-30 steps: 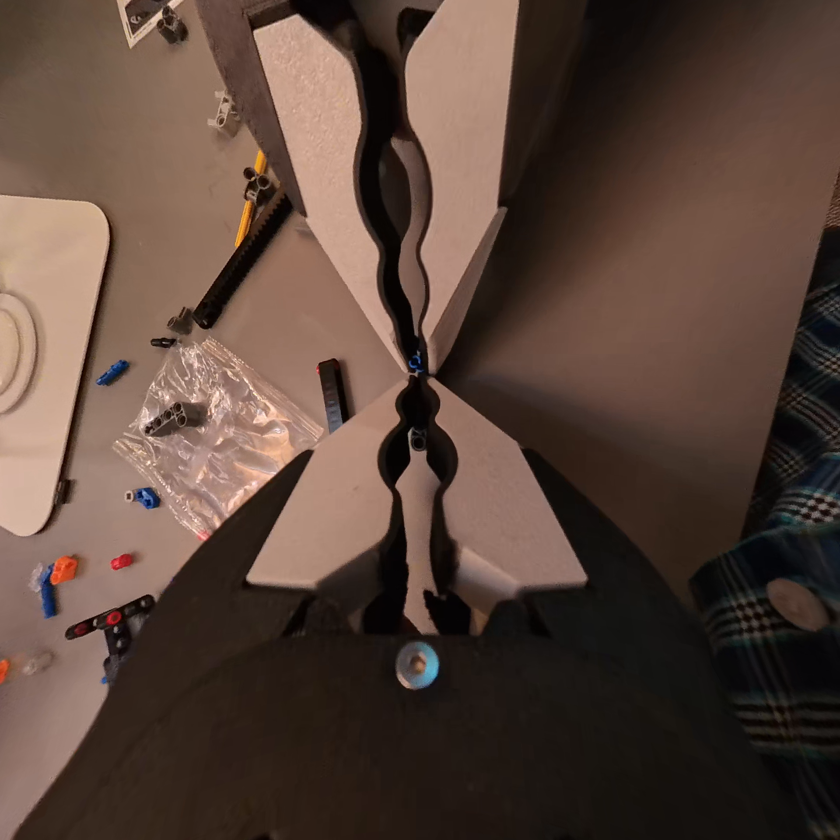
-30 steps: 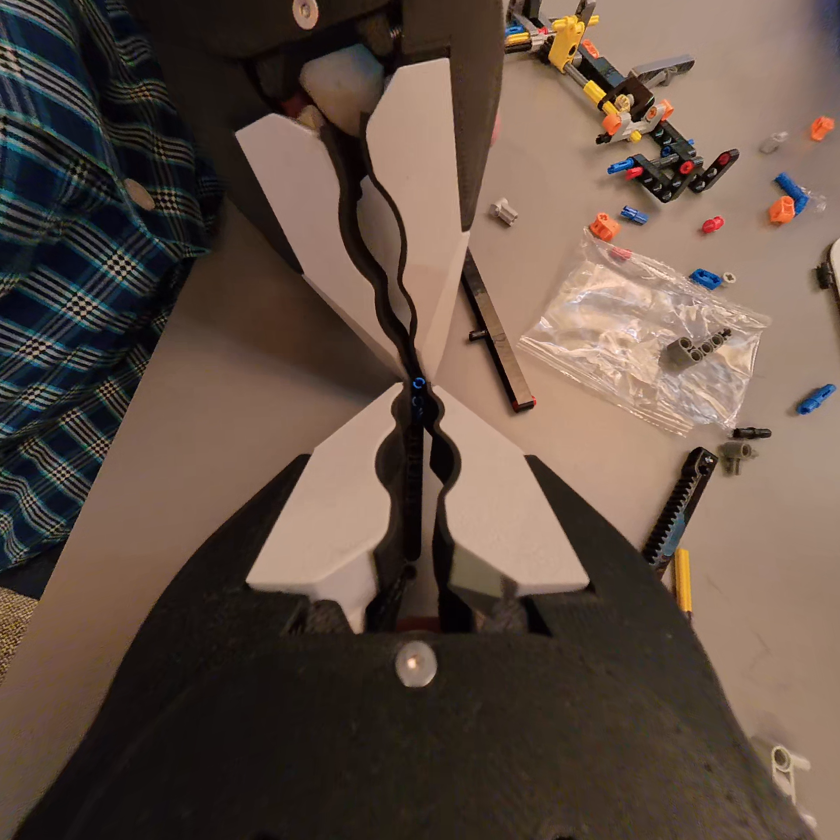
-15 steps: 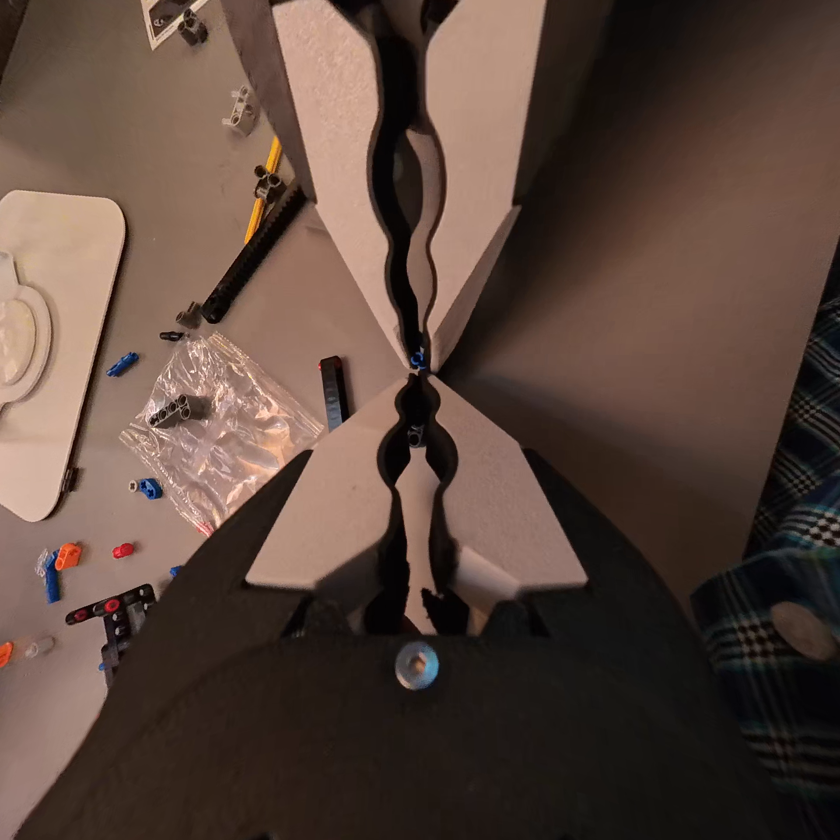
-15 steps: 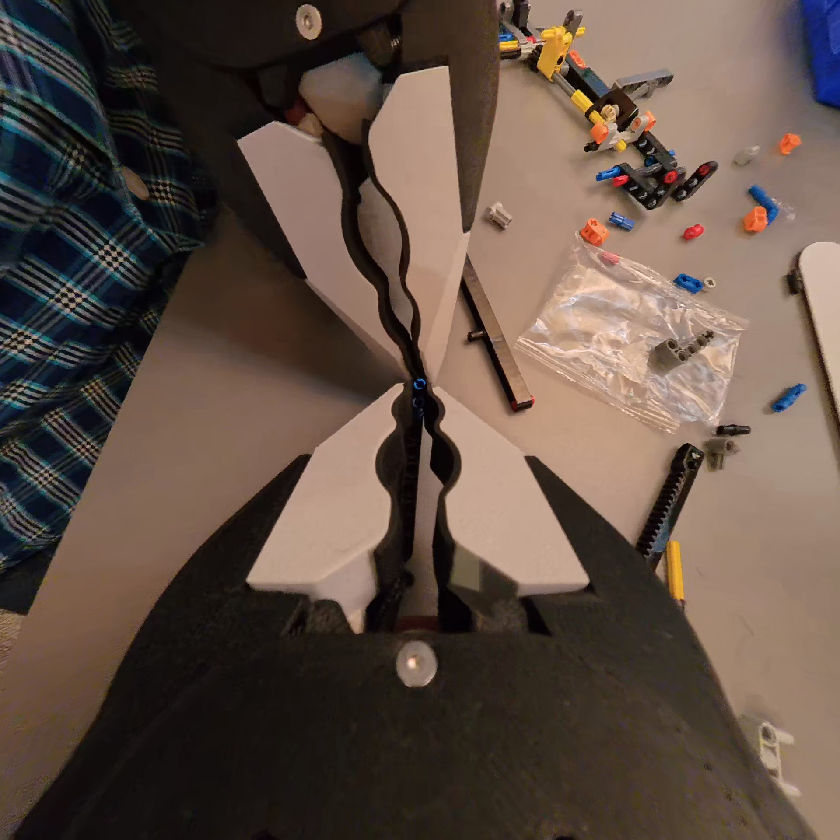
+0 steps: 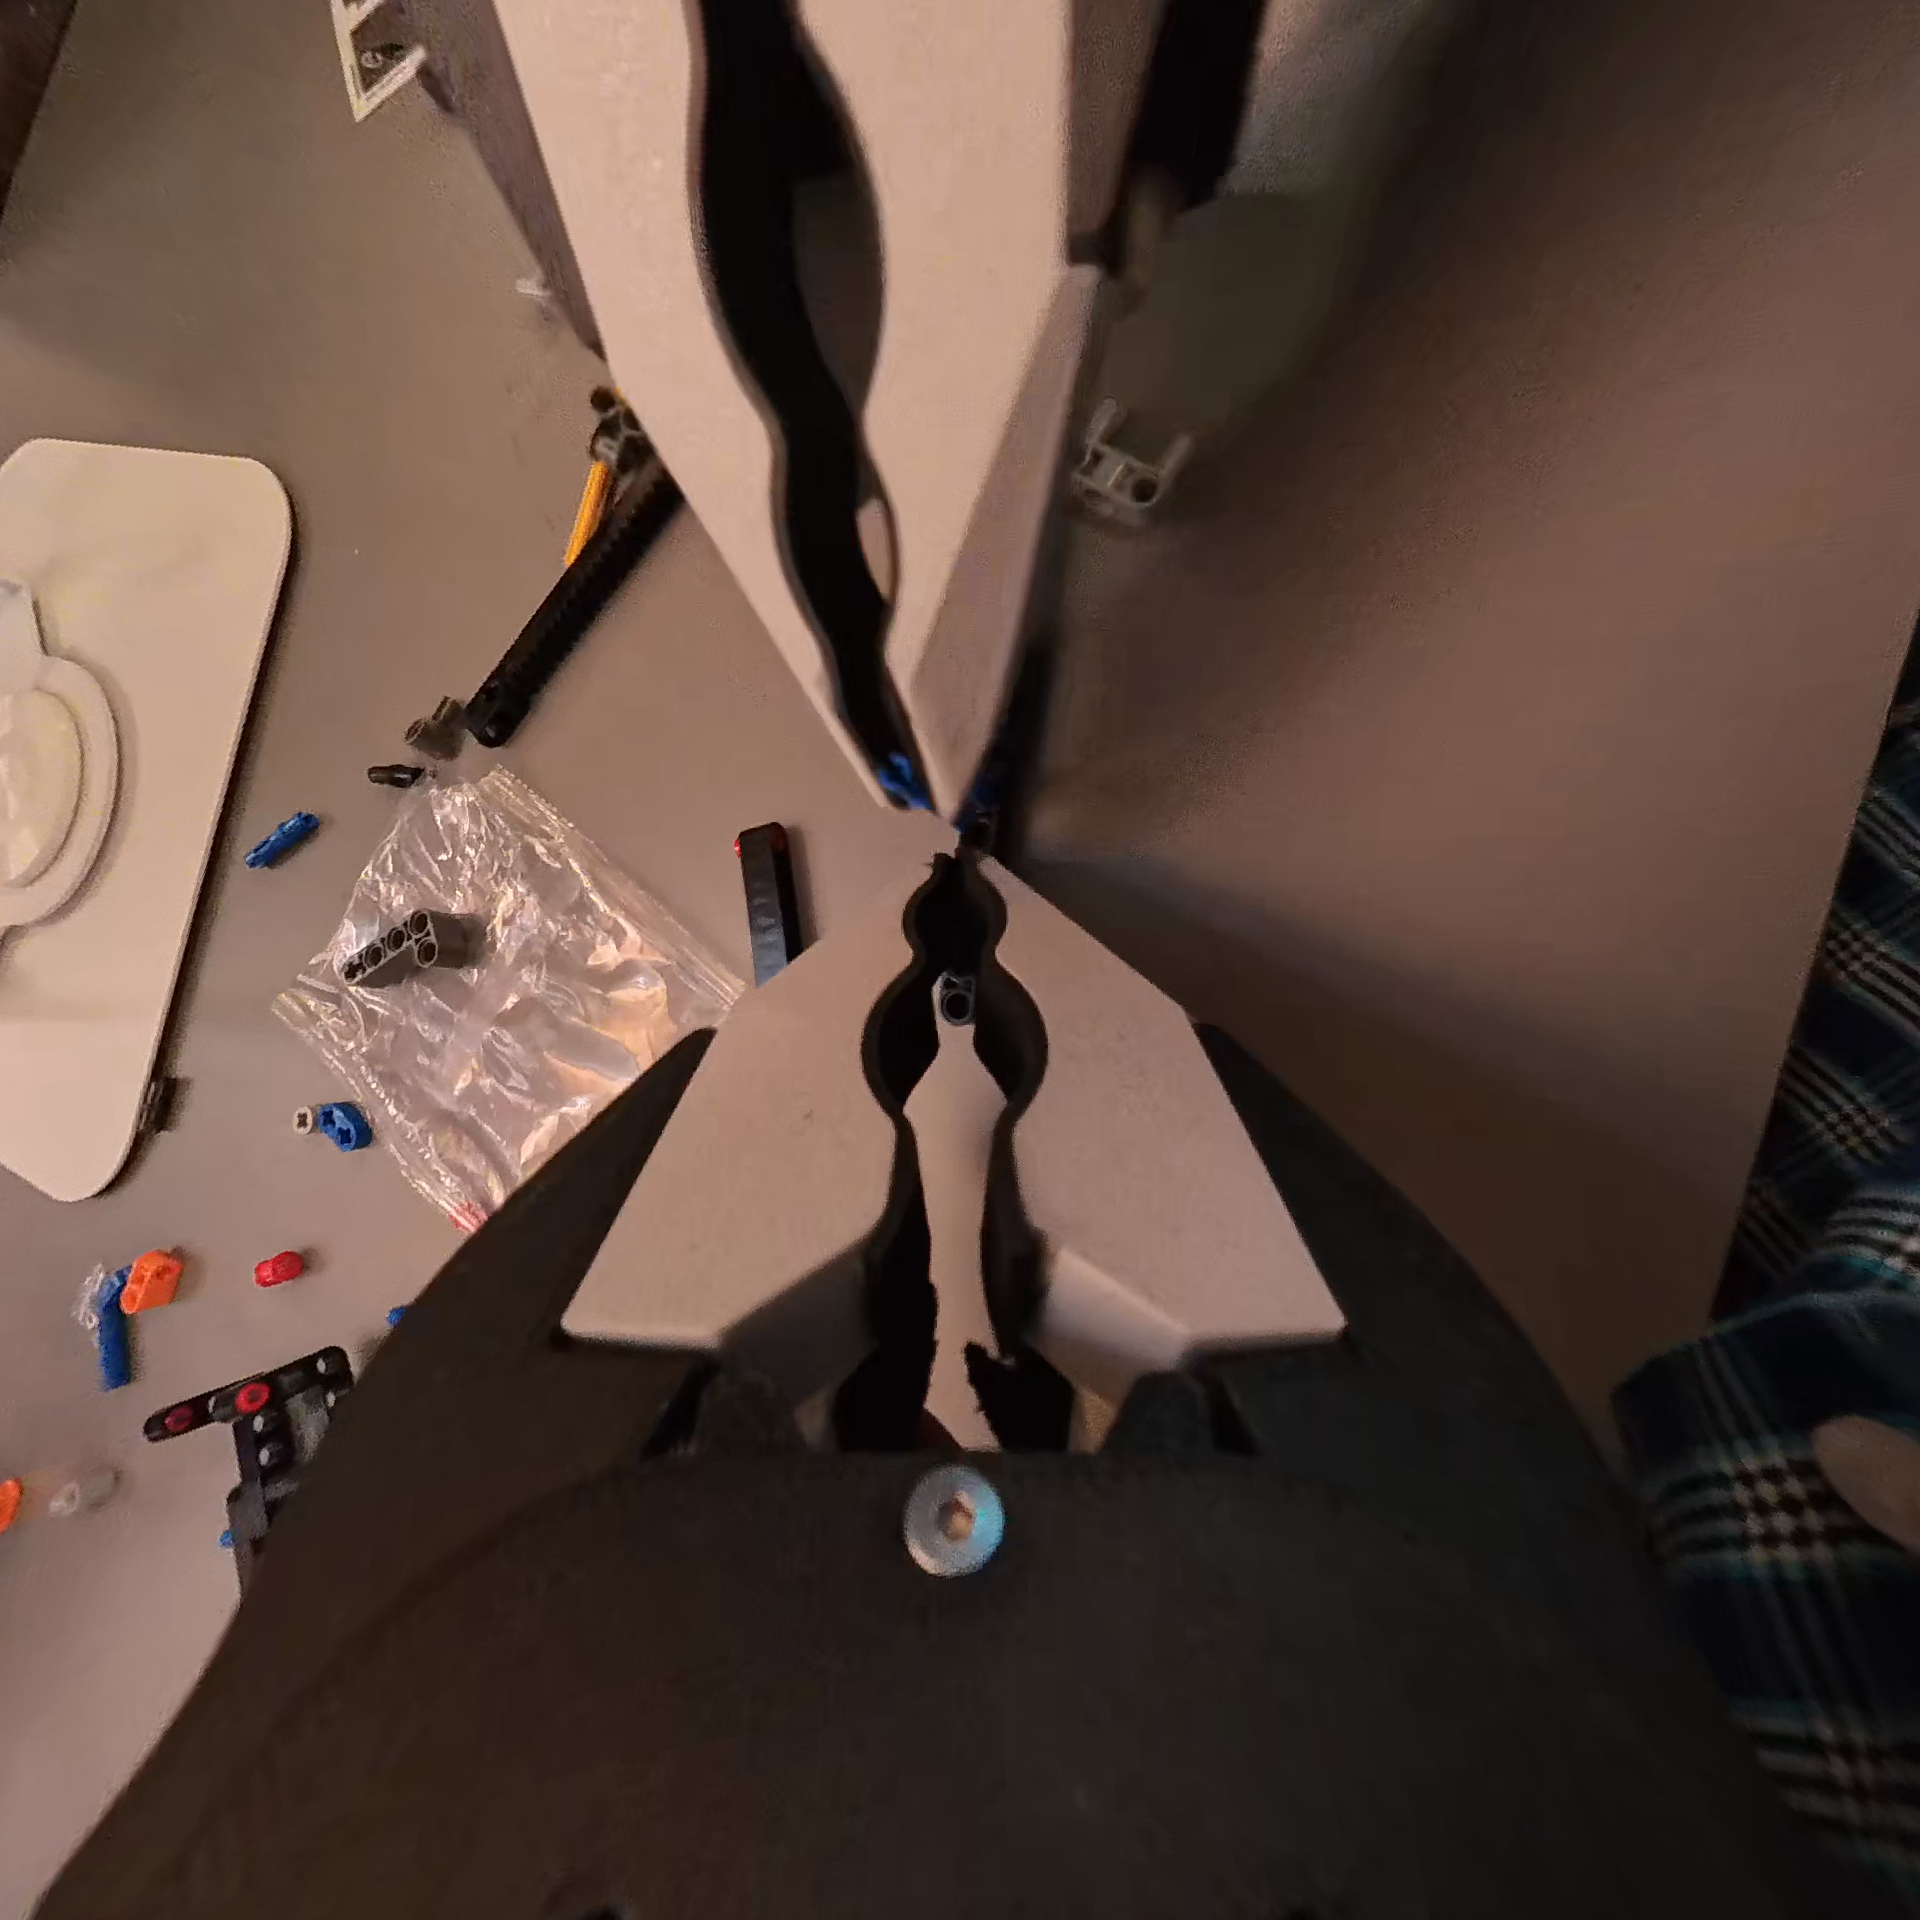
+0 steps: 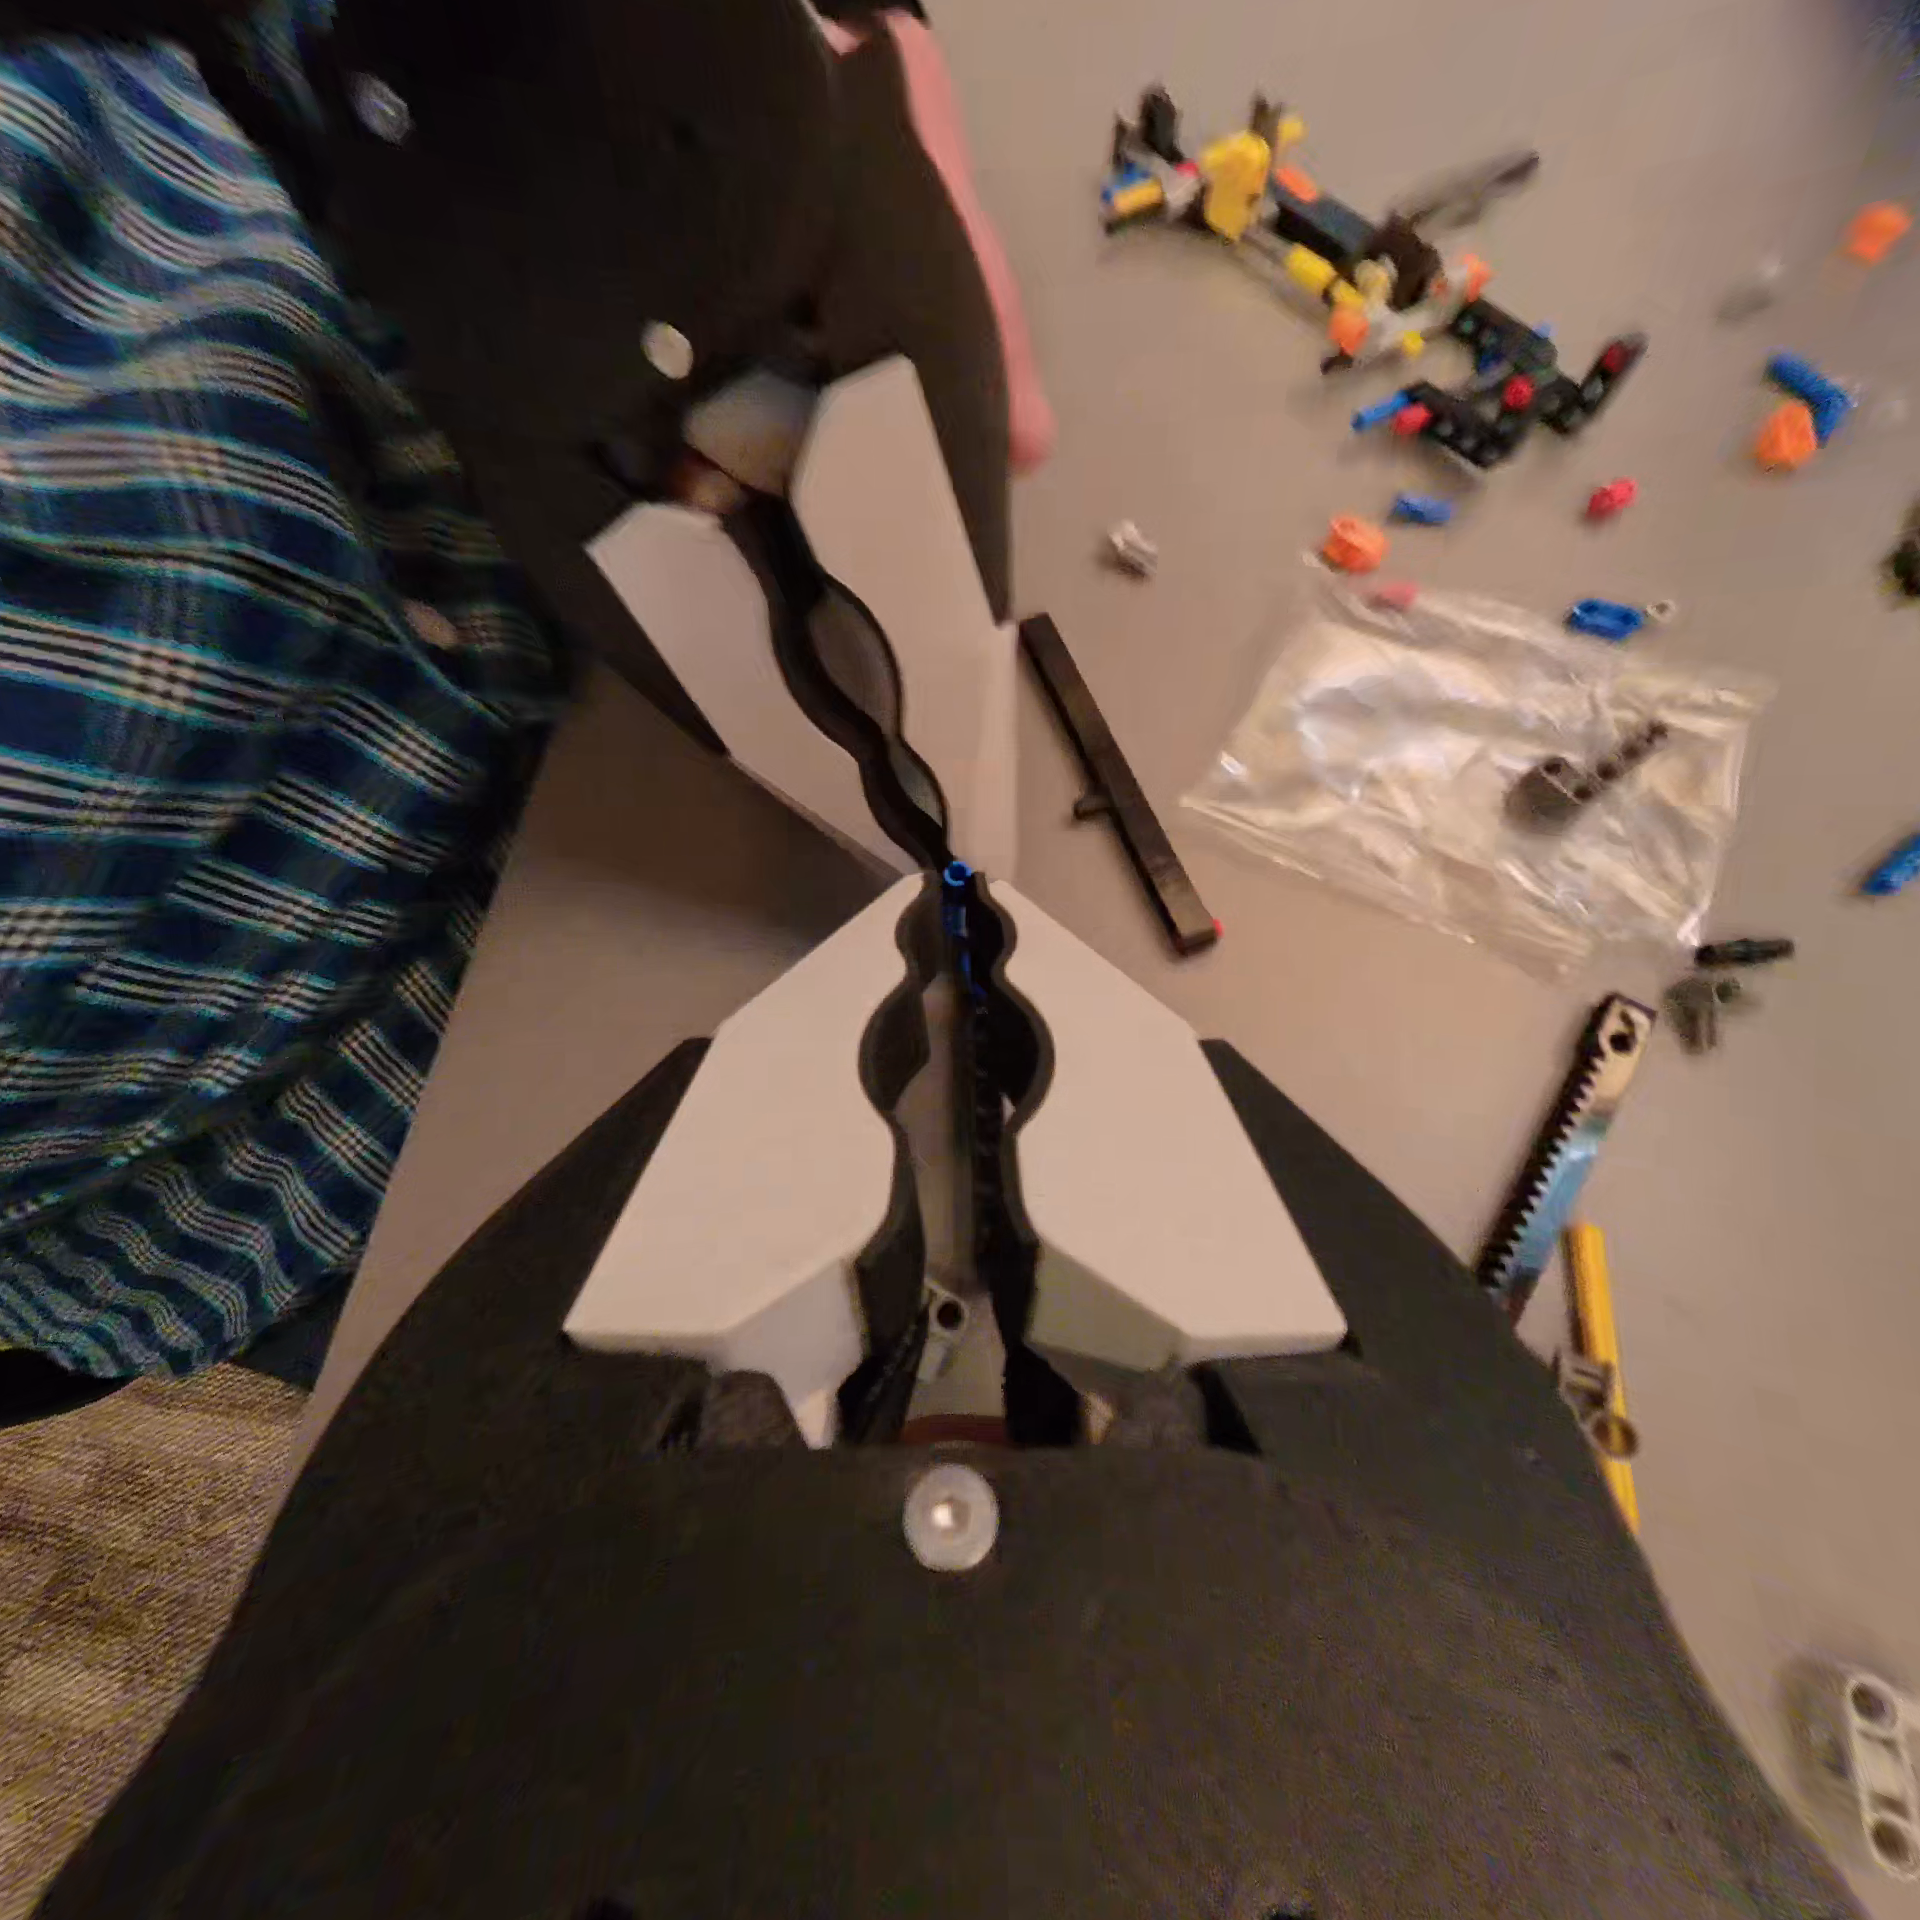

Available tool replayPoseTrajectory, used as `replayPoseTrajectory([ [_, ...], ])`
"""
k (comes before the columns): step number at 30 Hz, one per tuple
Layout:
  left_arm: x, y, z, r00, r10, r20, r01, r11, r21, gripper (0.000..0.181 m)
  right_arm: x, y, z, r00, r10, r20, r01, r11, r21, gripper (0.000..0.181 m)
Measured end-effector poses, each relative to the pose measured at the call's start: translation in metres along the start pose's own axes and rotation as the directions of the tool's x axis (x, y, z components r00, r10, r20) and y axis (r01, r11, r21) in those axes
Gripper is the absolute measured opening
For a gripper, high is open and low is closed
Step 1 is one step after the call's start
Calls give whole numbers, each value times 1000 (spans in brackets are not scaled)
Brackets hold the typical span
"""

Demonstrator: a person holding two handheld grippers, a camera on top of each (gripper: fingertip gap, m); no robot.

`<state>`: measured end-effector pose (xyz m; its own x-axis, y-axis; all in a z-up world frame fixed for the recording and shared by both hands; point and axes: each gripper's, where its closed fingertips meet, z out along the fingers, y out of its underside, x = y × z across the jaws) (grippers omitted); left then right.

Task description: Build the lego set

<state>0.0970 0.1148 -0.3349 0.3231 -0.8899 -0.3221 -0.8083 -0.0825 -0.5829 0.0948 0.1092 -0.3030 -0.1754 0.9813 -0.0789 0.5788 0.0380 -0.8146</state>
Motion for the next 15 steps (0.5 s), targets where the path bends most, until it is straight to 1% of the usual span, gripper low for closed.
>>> replayPoseTrajectory([
  [1,0,0,0,1000,6,-2,-6,1000,-9,0,3,2,-1,1000,-9,-26,8,1000,-11,2],
  [4,0,-1,0,1000,-5,-2,5,1000,-14,0,12,2,-9,998,33,-48,-31,999,38,2],
  [8,1,-2,-1,999,-47,-12,46,999,-13,0,17,2,-12,995,73,-62,-71,997,33,2],
  [11,-1,-3,-4,998,-64,-11,64,998,3,9,21,3,-11,994,99,-55,-97,995,30,2],
  [13,-9,-6,-11,995,-101,-1,101,994,33,16,20,2,-11,988,156,-11,-155,987,39,2],
  [15,-13,-14,-20,994,-112,4,111,990,87,16,21,0,-10,970,237,50,-240,969,52,2],
])
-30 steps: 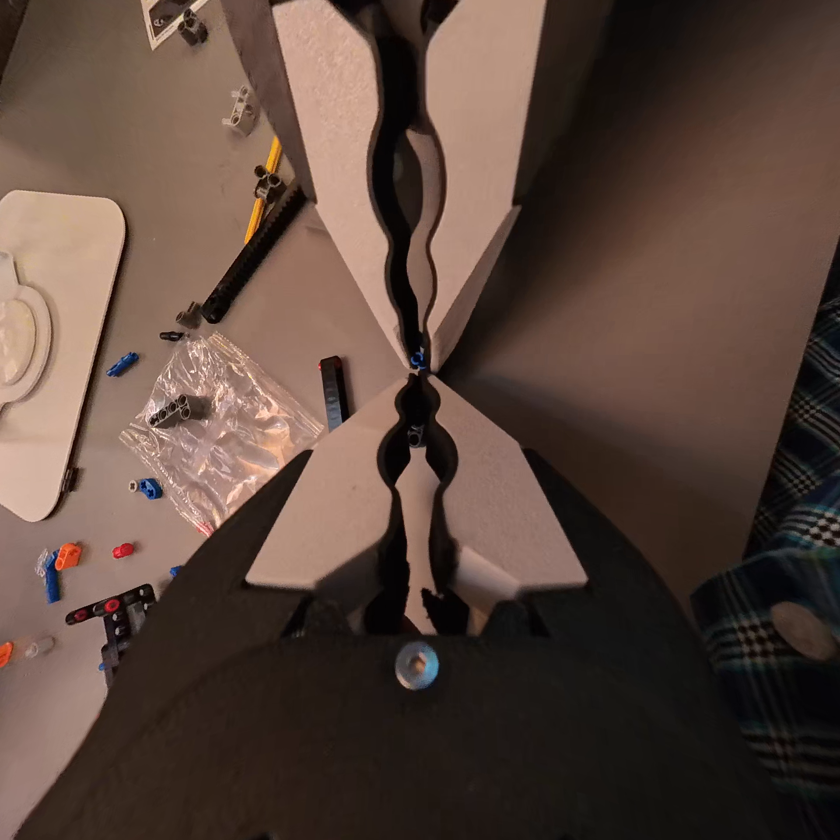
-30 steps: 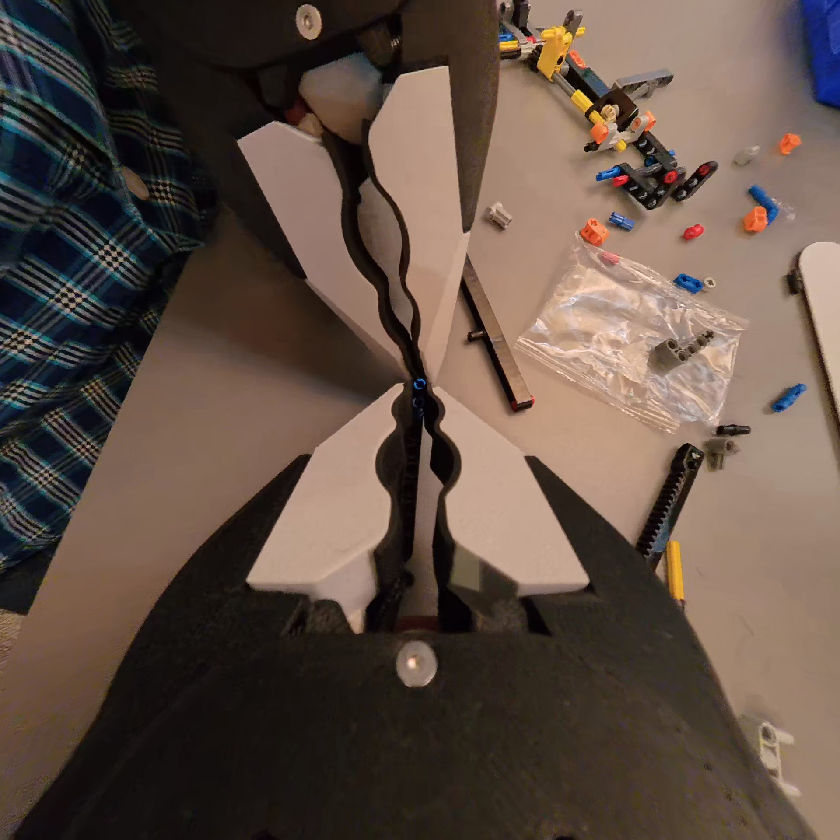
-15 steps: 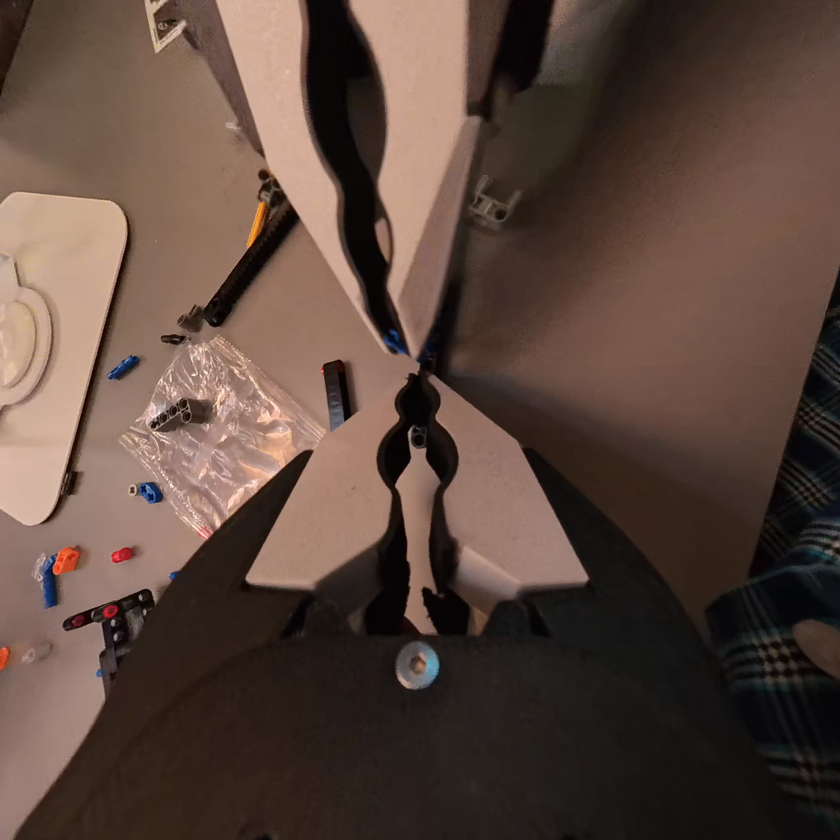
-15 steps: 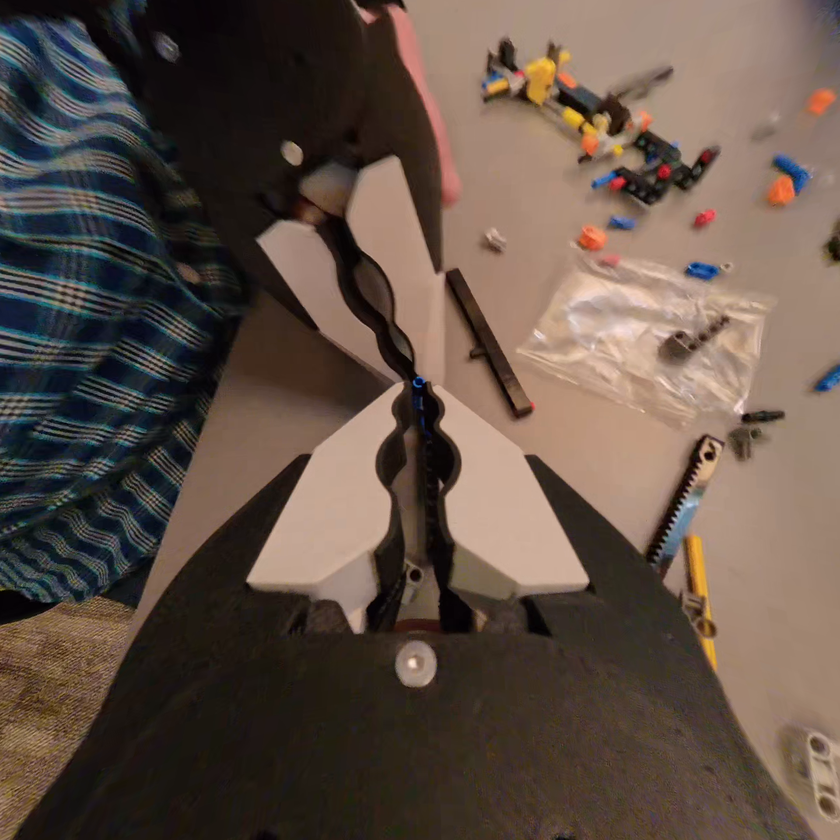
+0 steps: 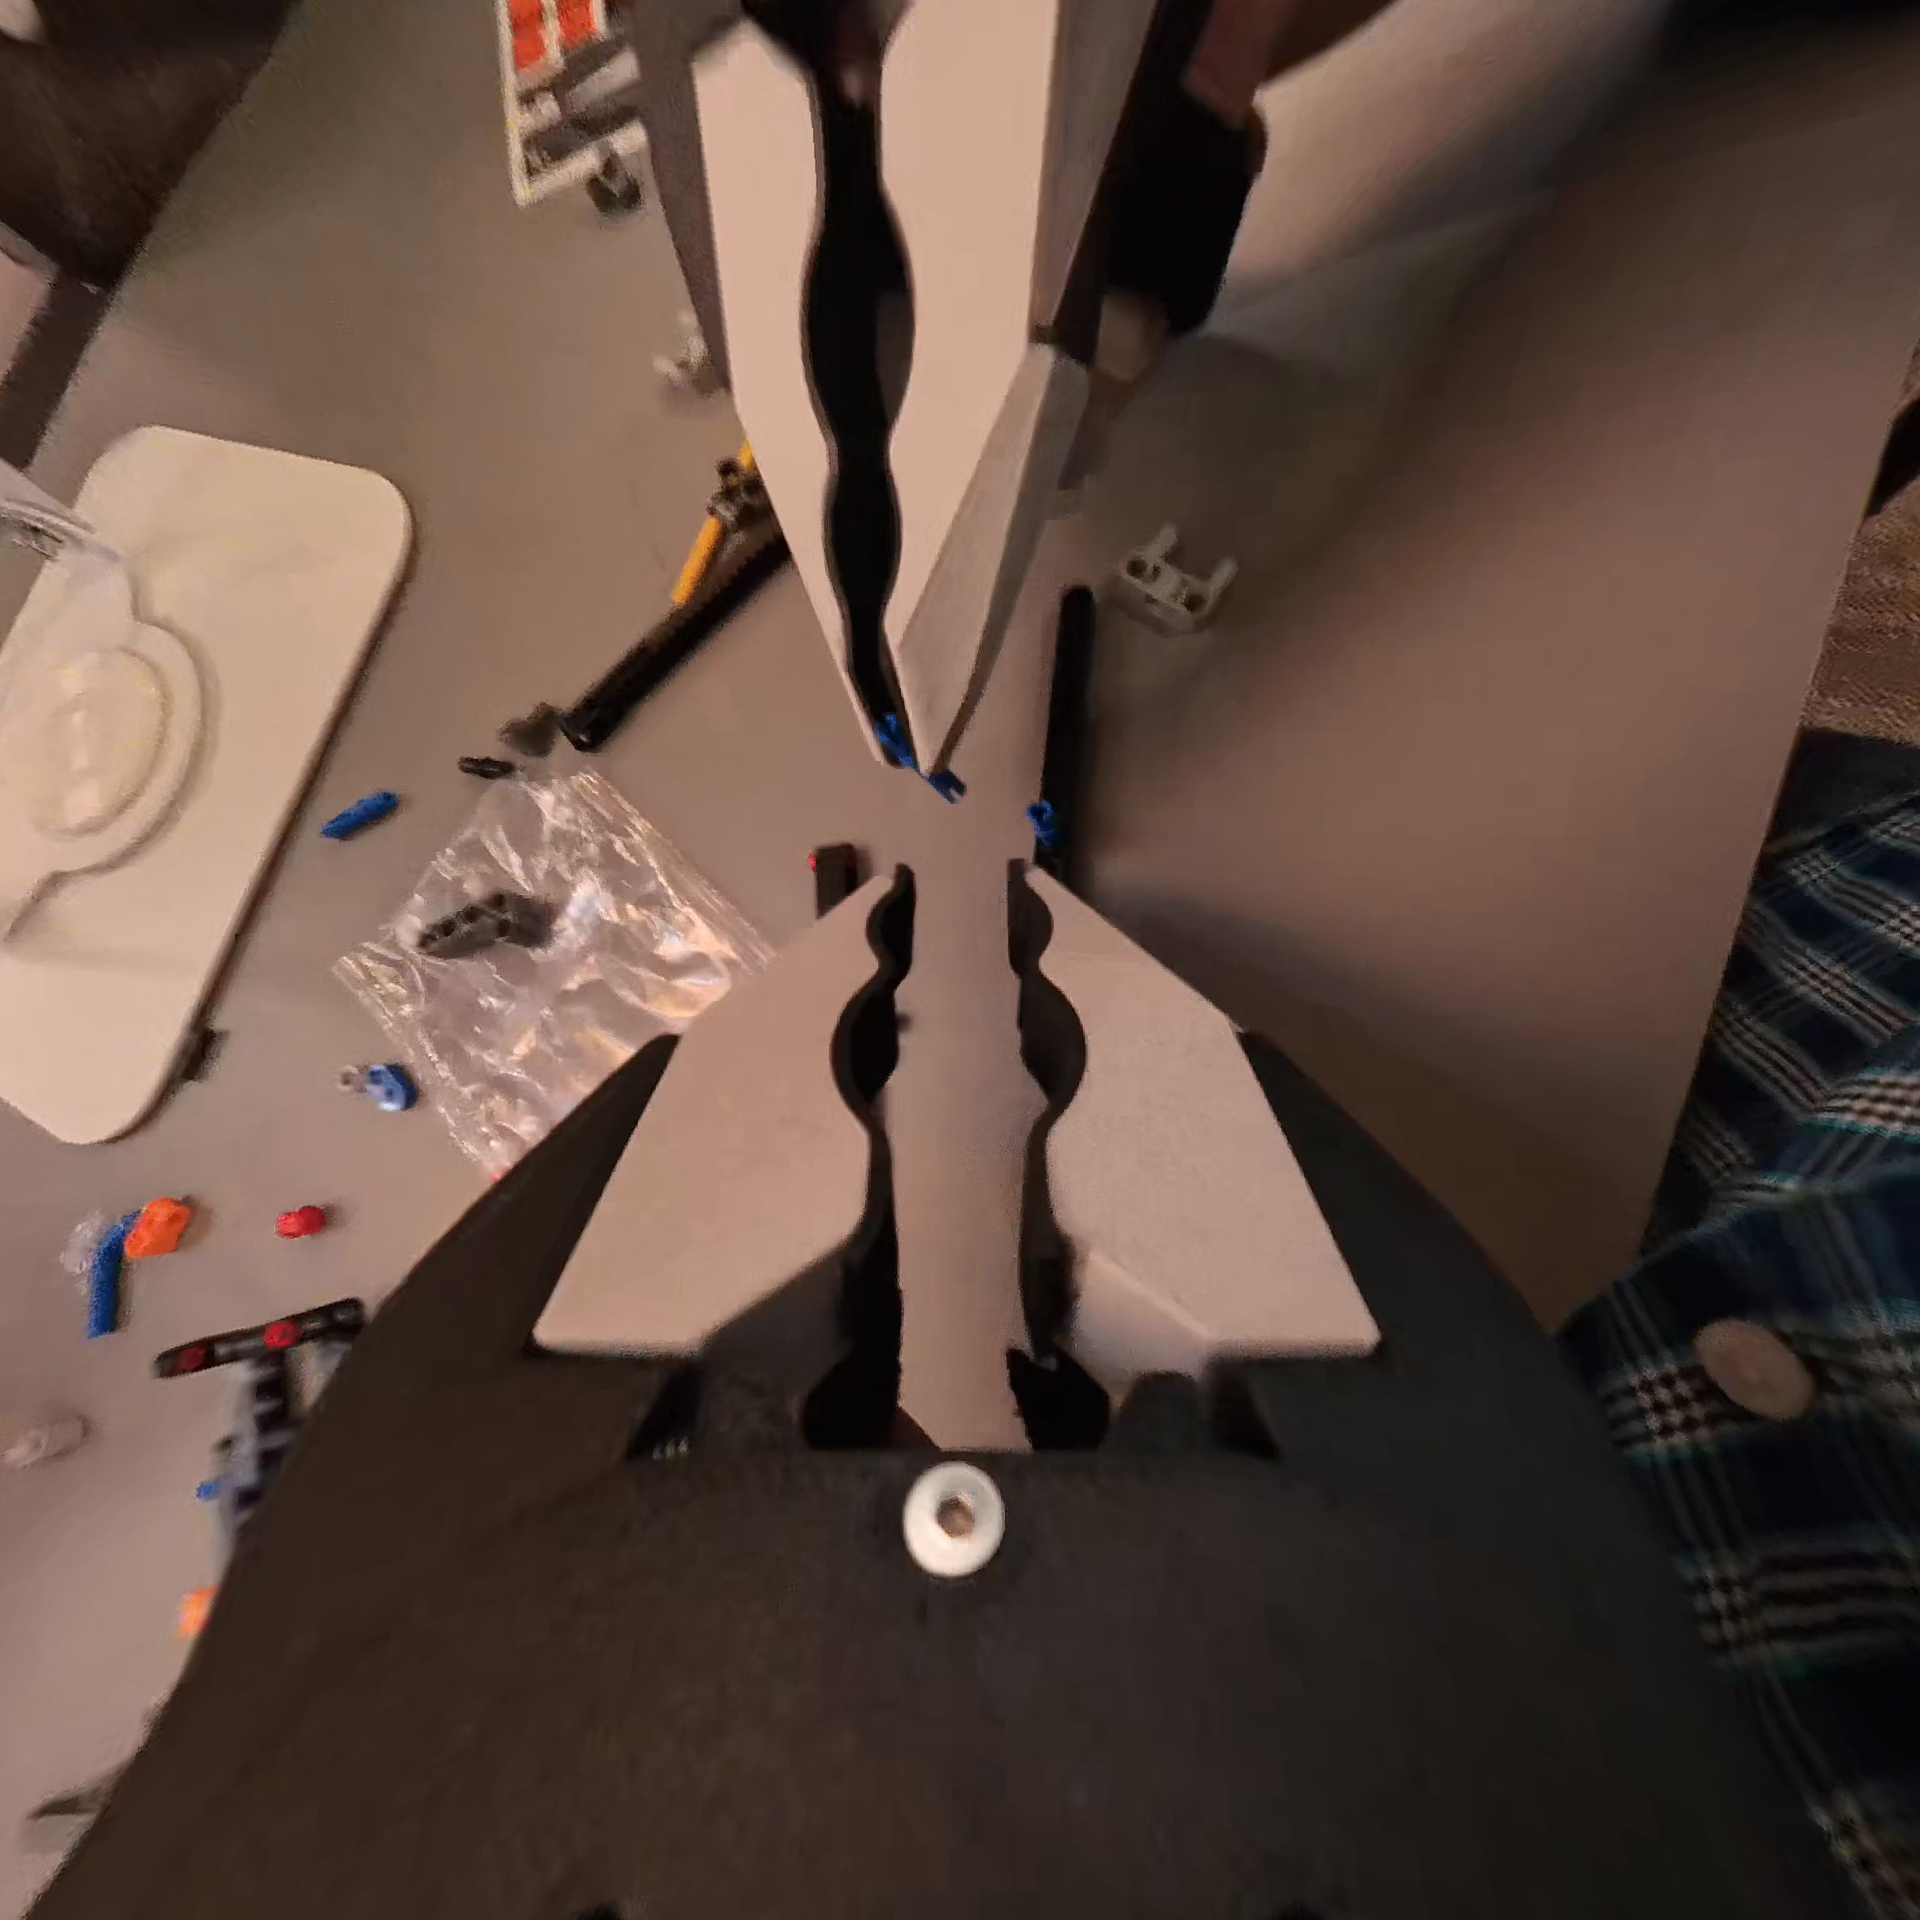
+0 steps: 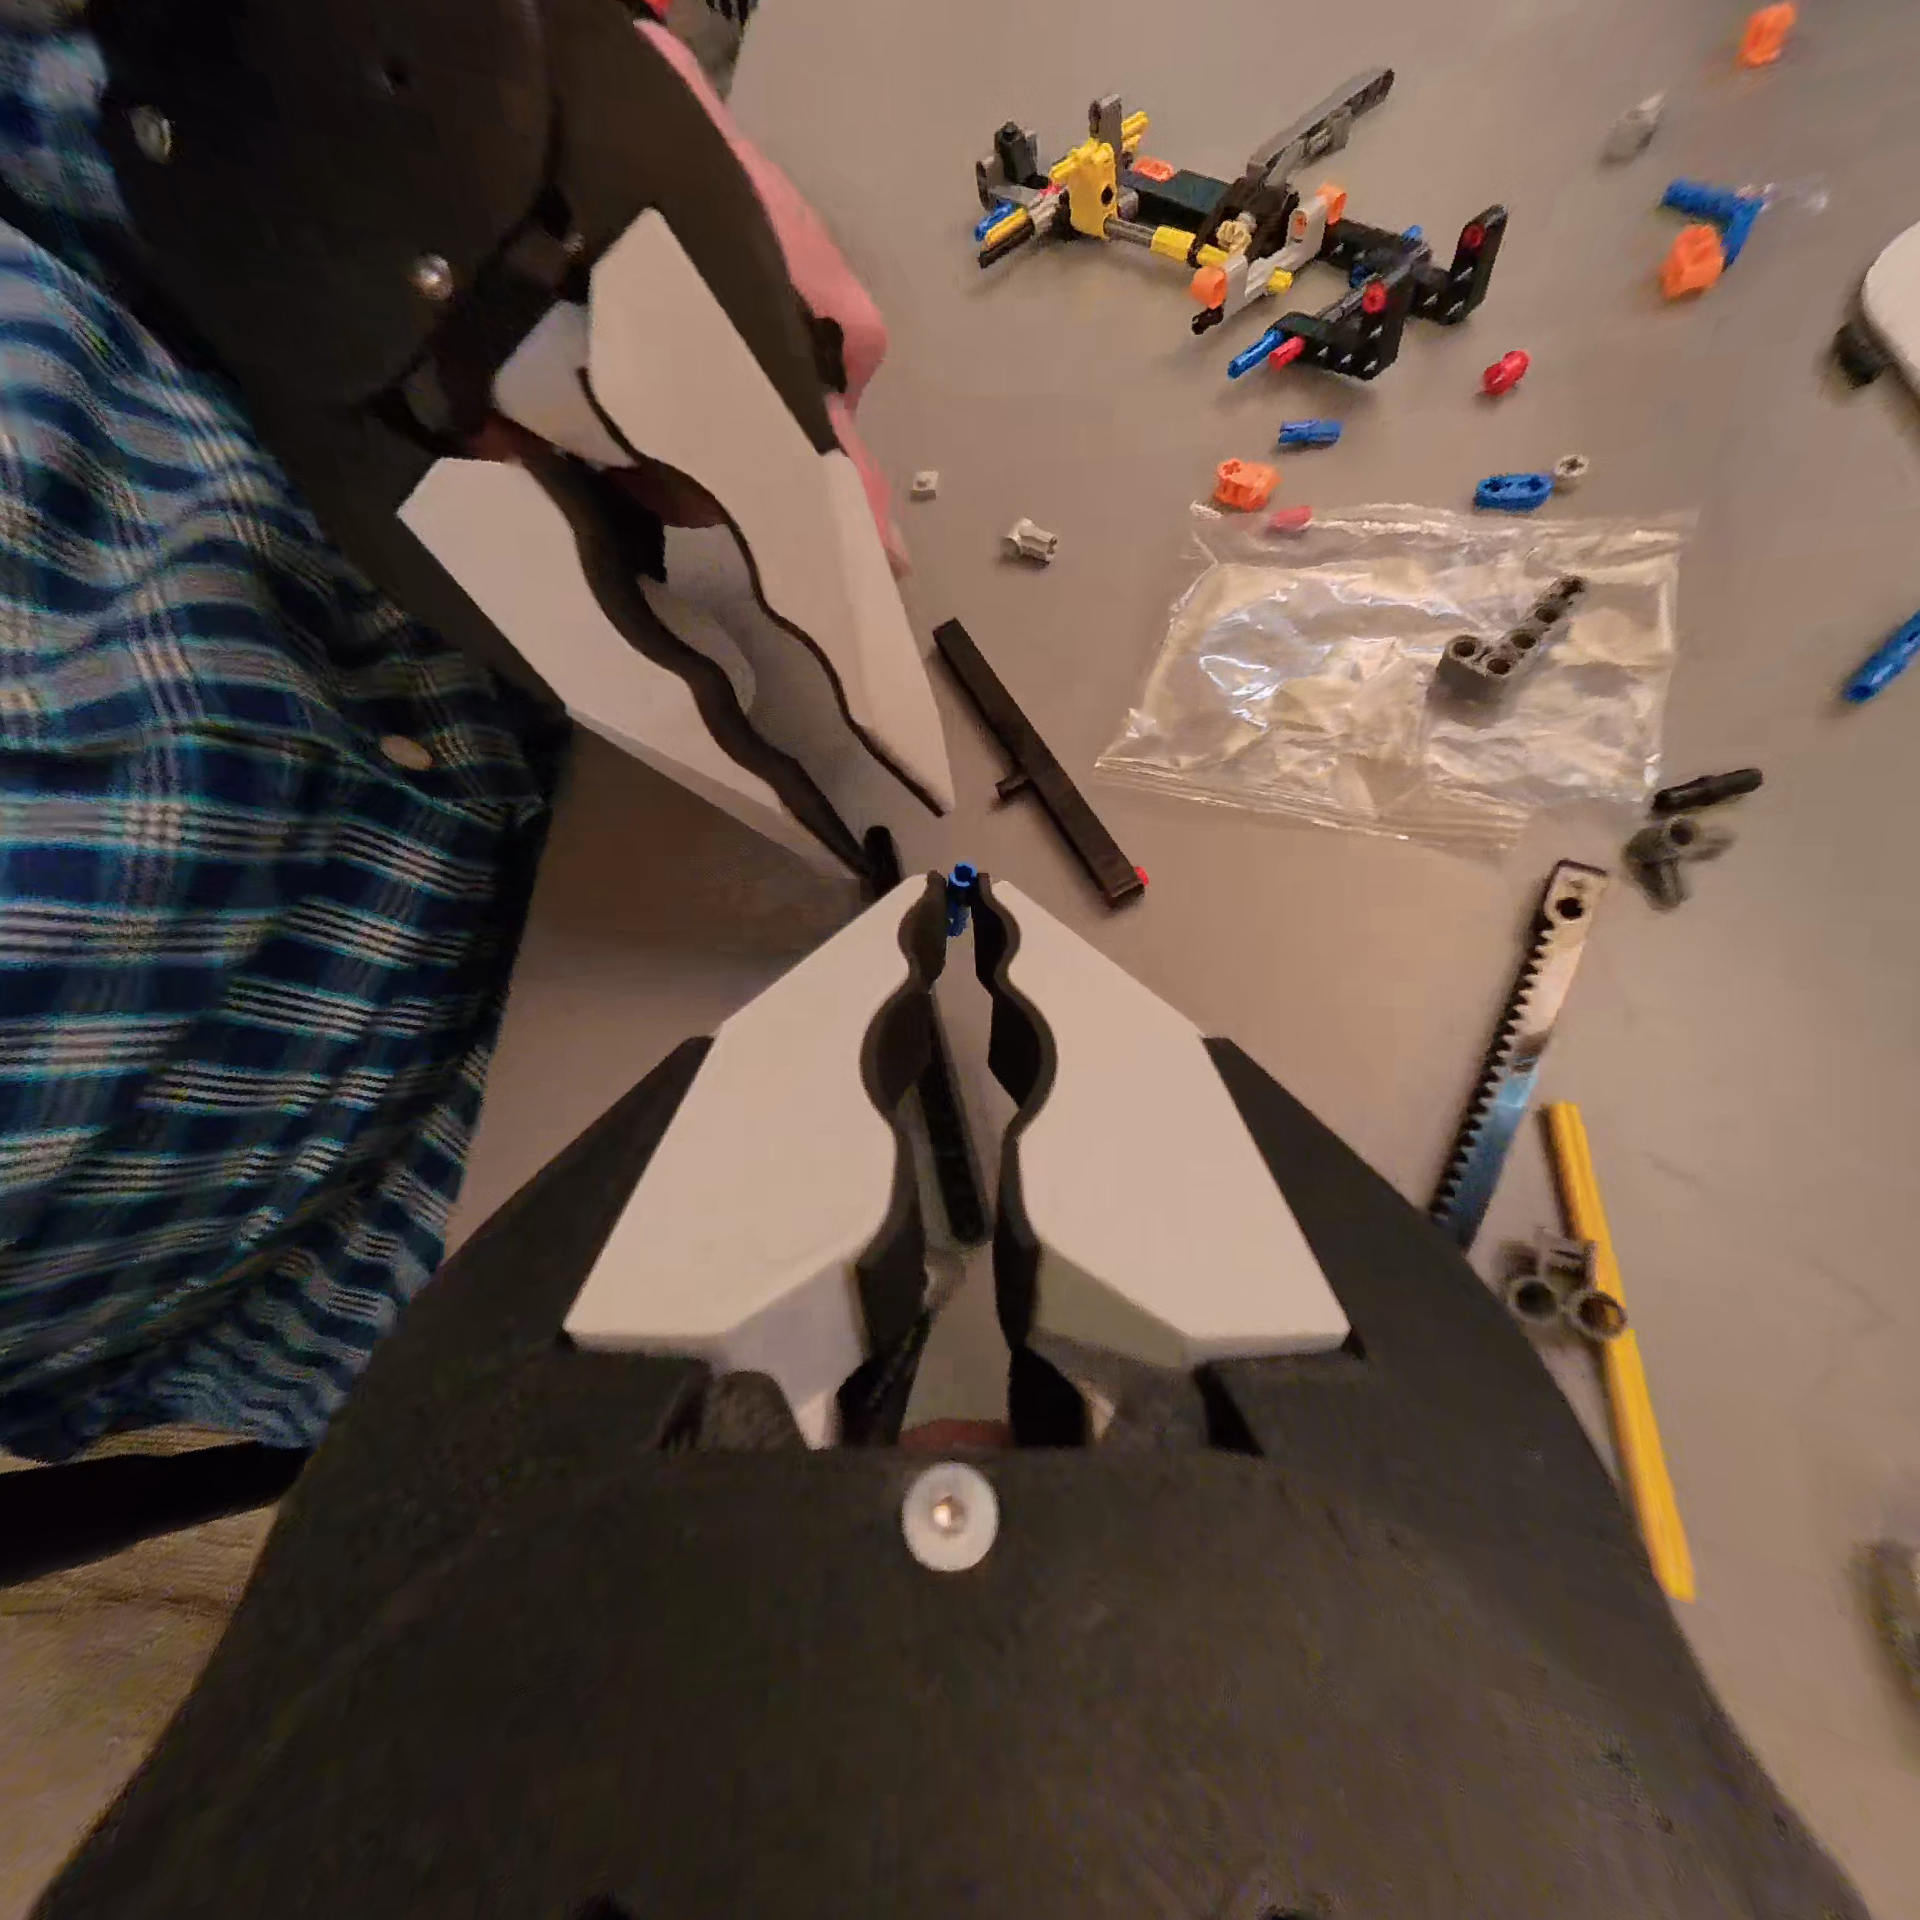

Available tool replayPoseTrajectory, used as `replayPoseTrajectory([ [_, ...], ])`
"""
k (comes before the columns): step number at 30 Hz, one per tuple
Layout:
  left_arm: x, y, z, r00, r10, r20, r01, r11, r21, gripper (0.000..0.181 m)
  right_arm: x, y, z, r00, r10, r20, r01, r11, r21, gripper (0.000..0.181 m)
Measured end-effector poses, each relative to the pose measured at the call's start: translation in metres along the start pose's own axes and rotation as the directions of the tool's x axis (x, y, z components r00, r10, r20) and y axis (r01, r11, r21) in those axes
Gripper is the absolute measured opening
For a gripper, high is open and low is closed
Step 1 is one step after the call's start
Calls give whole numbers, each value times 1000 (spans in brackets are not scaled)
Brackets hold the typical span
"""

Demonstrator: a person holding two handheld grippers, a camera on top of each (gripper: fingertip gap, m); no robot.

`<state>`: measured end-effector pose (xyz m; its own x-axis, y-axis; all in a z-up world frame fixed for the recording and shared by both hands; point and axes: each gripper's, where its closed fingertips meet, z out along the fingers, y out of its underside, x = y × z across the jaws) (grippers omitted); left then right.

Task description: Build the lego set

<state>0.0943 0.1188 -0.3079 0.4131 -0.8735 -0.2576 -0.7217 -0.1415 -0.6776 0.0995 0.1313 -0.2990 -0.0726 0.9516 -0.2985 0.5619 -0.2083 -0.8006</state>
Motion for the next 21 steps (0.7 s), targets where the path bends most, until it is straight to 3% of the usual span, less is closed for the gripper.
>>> replayPoseTrajectory([
  [7,-13,-20,-5,945,268,189,-284,957,62,36,-7,-12,4,971,173,163,-180,983,28,2],
  [11,-13,-19,-1,911,348,222,-365,930,41,25,-10,-17,1,952,213,222,-226,974,34,2],
  [15,-15,-18,0,902,360,238,-381,923,47,22,-7,-17,3,942,246,229,-257,966,20,2],
  [19,-22,-18,-3,923,280,264,-310,948,76,22,-2,-24,4,943,264,202,-283,956,71,3],
  [21,-28,-19,-5,933,220,284,-255,962,93,22,5,-27,3,949,275,152,-292,950,107,15],
])
